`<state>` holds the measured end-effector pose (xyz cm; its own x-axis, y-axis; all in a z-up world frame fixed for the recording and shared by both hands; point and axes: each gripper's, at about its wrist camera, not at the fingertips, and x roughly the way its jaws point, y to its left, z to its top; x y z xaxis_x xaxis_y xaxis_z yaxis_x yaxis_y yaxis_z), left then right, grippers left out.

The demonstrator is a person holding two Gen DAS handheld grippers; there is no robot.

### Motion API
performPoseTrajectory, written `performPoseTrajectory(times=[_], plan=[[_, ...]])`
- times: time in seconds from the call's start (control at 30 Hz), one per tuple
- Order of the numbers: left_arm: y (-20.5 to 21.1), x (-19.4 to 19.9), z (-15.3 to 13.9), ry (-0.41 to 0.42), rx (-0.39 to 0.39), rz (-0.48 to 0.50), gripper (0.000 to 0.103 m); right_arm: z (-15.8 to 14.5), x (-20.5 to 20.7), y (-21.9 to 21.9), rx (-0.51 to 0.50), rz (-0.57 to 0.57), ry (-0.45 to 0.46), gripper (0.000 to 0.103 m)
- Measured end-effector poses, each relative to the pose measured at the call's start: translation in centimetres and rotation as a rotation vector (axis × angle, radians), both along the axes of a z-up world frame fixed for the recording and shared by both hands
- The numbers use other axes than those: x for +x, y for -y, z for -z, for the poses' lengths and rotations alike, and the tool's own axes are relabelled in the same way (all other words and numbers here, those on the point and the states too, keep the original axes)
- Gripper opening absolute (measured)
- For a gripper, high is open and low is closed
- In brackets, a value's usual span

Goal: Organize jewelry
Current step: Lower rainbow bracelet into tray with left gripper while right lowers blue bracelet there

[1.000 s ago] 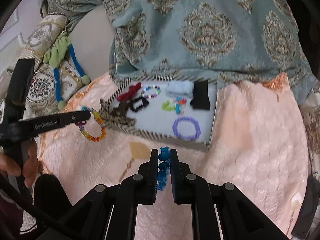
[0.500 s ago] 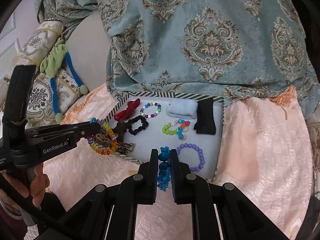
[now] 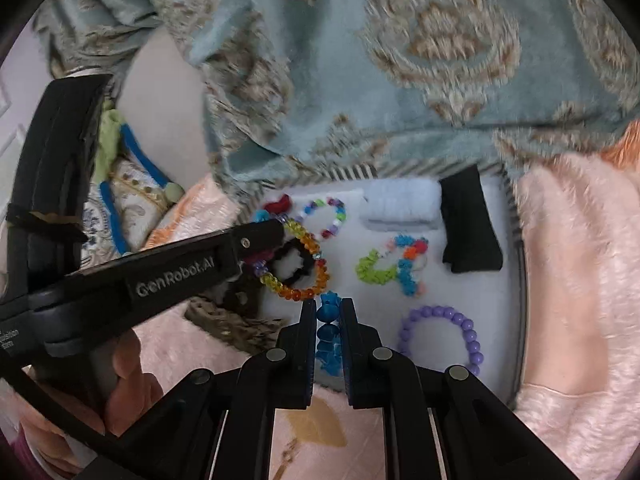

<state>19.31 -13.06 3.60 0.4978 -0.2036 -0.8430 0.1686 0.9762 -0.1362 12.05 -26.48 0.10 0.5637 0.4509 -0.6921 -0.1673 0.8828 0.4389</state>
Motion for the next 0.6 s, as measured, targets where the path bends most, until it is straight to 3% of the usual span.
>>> performPoseTrajectory(times=[0.13, 0.27, 0.5, 0.6], plan=[[-0.9, 2.0, 3.7, -0.066, 0.038, -0.033, 0.008, 3.3, 1.6, 0.4, -0.066, 0.025, -0.085, 0.010], [-1.8, 3.0, 6.0, -0.106, 0.054, -0.058, 0.008, 4.4, 1.9, -0.1, -0.103, 0.000, -0.094, 0.010], [-1.3, 3.5, 6.7, -0.114, 0.037, -0.052, 0.008, 5.6, 2.1, -1.0, -0.119, -0.026, -0.109, 0.010], [-1.1, 3.2, 6.6, -0.103, 0.050, -0.052, 0.008, 5.5, 1.8, -0.6, -0.131, -0.007, -0.112, 0.017]])
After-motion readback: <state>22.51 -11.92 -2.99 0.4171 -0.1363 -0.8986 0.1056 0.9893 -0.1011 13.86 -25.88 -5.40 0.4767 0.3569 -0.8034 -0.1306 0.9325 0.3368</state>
